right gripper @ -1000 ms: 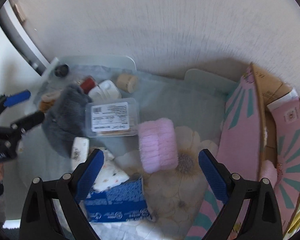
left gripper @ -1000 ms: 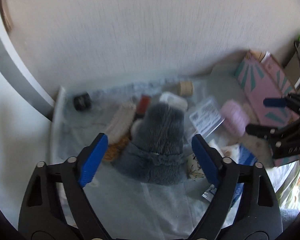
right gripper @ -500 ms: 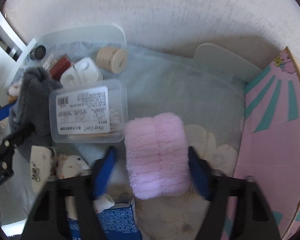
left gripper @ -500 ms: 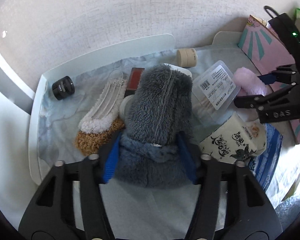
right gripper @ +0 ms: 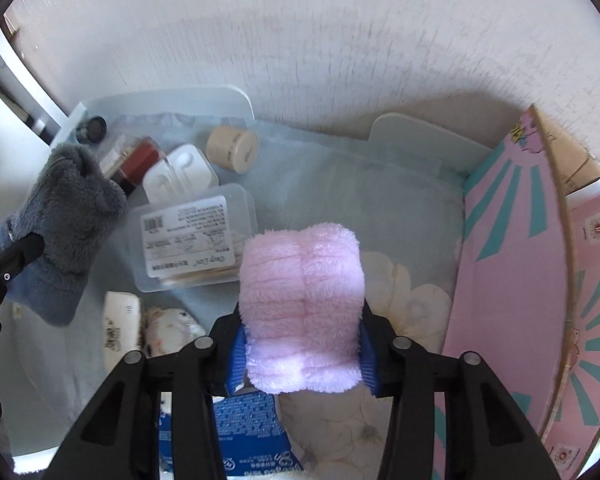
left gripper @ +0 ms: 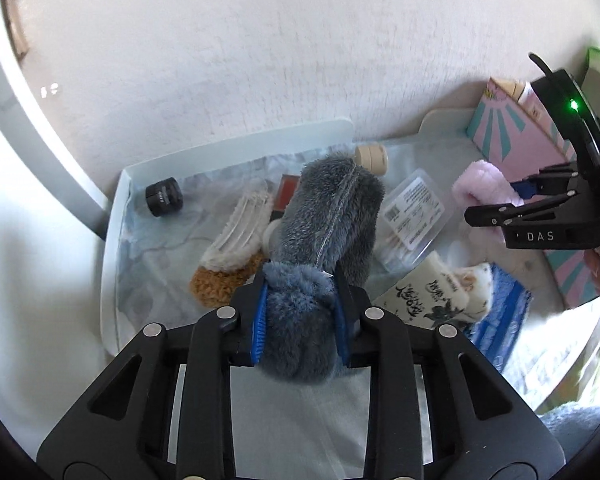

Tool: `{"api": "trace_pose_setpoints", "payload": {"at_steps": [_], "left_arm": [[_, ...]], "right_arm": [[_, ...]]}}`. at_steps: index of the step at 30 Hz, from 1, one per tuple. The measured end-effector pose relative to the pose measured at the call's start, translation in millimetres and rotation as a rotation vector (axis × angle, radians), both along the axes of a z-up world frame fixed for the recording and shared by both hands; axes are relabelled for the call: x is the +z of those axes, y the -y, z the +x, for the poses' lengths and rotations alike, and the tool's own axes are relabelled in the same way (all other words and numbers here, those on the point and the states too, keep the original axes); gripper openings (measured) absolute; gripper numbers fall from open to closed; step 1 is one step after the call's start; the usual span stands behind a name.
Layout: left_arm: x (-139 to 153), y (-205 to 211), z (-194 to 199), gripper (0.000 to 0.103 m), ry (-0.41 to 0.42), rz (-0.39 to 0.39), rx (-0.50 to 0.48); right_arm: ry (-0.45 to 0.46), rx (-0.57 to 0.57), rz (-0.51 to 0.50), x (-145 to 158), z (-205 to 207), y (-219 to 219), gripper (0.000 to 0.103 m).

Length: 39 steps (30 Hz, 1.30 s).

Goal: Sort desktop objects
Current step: 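Carry the grey slipper with the left tool while the right tool carries the pink sock to the box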

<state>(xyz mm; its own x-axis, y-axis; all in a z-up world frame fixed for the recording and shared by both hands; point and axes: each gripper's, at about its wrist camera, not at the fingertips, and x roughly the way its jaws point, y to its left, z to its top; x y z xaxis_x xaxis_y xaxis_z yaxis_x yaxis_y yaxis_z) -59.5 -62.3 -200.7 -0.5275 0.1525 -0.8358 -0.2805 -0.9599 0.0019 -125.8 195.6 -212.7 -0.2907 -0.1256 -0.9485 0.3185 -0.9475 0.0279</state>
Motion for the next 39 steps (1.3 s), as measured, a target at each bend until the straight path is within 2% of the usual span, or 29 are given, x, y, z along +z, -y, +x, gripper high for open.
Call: {"api": "trace_pose_setpoints", "payload": {"at_steps": [7,11,20,28,39], "left_arm": [[22.4,5.2,-0.6,0.022,-0.001,-0.003,0.034],[35.7,9.2,-5.1,0.022,0.009,0.04,0.06],[84.8,-2.0,-15.0,0.022,-0.065,0.086,0.037],[128.0,-44.6,-31.3,0.022,-0.117,0.116,-0.056],[157.6,-145.3,-56.7,0.022,-0.113,0.183,-0.219]], "right_arm": [[-0.007,-0.003,-0.049,22.8,2.1,-3.3,0.042],[-0.022,0.01,-0.061,35.4,2.7,-1.6,0.042],[-0.081,0.013,-0.091,78.2,16.5,-10.3,0.042],[-0.131,-0.055,-0.096,110.3,28.3,-50.8,0.042],[-0.143,-0.185,-0.061,114.0,52.2,-119.5,0.042]]}}
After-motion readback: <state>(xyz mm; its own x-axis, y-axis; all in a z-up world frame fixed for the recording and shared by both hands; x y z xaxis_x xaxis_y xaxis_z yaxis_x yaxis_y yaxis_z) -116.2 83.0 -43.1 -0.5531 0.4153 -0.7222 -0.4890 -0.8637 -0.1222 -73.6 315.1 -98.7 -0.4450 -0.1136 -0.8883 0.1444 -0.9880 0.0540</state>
